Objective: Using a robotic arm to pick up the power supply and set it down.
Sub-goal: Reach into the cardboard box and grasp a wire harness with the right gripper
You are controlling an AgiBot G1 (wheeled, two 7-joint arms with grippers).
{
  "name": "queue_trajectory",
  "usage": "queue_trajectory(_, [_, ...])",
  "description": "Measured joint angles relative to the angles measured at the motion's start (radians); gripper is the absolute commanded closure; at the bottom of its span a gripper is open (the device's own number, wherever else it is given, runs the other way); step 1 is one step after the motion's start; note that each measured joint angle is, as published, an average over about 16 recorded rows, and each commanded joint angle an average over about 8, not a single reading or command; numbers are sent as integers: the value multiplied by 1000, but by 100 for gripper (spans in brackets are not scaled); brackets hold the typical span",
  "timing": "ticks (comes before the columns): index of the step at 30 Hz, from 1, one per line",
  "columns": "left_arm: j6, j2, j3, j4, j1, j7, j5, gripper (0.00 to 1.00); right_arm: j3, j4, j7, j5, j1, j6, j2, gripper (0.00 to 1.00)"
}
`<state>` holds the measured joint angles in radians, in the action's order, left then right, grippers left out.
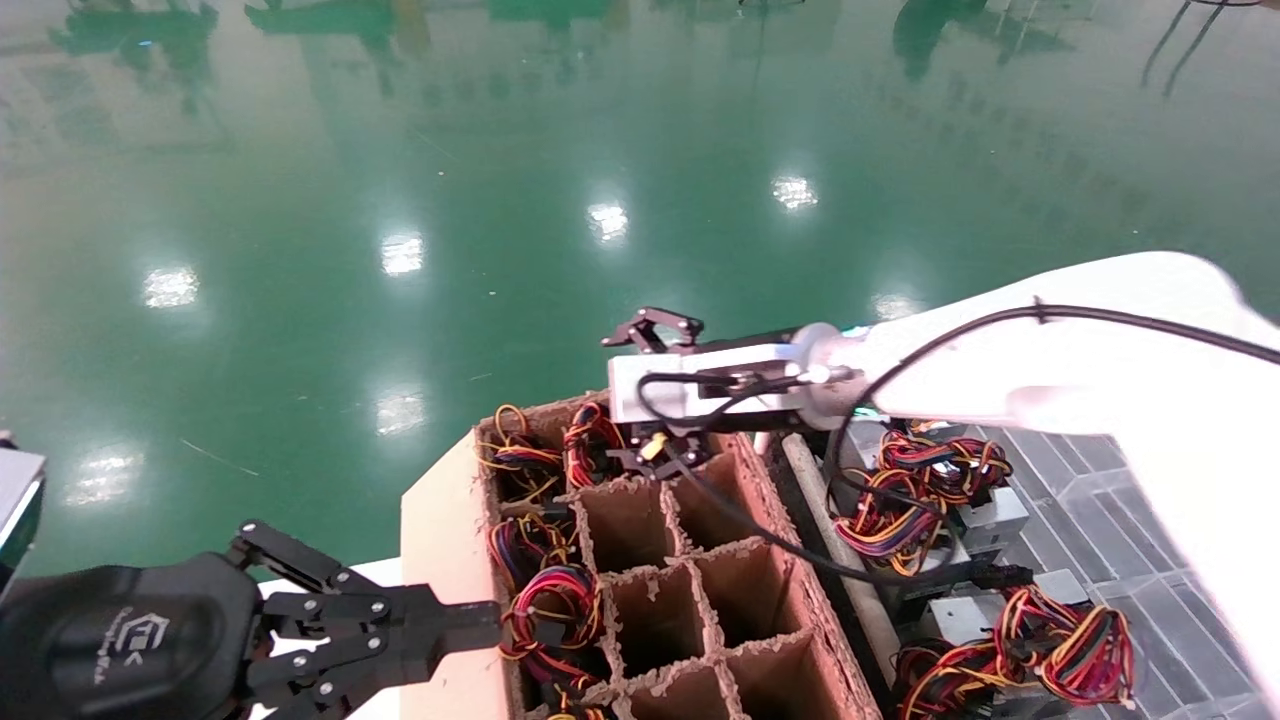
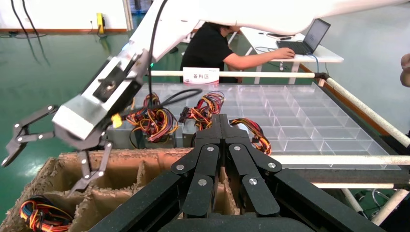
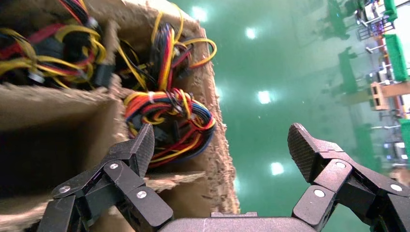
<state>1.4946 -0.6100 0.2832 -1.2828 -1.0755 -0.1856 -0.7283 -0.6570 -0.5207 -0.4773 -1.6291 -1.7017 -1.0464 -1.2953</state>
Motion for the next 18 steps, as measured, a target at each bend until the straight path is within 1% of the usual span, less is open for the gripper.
queue_trajectory(1, [0, 0, 0, 0, 0, 0, 0, 97, -3, 19, -18, -1, -4, 11, -11, 0])
queue_trajectory(2, [0, 0, 0, 0, 0, 0, 0, 93, -6, 36, -34, -1, -7, 22, -21, 4])
queue_trajectory(3, [0, 0, 0, 0, 0, 0, 0, 87, -10, 53, -50, -1, -9, 32, -30, 11])
queue_trajectory(4, [0, 0, 0, 0, 0, 0, 0, 79, -14, 67, -64, 1, -12, 41, -37, 20])
queue_trajectory(5, [0, 0, 0, 0, 0, 0, 0, 68, -18, 80, -77, 3, -13, 50, -44, 31])
queue_trajectory(9, [0, 0, 1, 0, 0, 0, 0, 21, -39, 115, -115, 21, -17, 78, -62, 81])
queue_trajectory(10, [0, 0, 1, 0, 0, 0, 1, 13, -46, 120, -121, 28, -16, 83, -65, 90])
queue_trajectory(11, [0, 0, 1, 0, 0, 0, 1, 6, -53, 124, -125, 35, -16, 88, -67, 95])
queue_trajectory(12, [0, 0, 1, 0, 0, 0, 1, 2, -60, 126, -129, 42, -15, 92, -68, 99])
queue_trajectory(13, [0, 0, 1, 0, 0, 0, 1, 0, -68, 128, -132, 50, -14, 97, -69, 100])
queue_trajectory(18, [-1, 1, 1, 0, 0, 1, 1, 0, -117, 122, -137, 87, -6, 122, -72, 100])
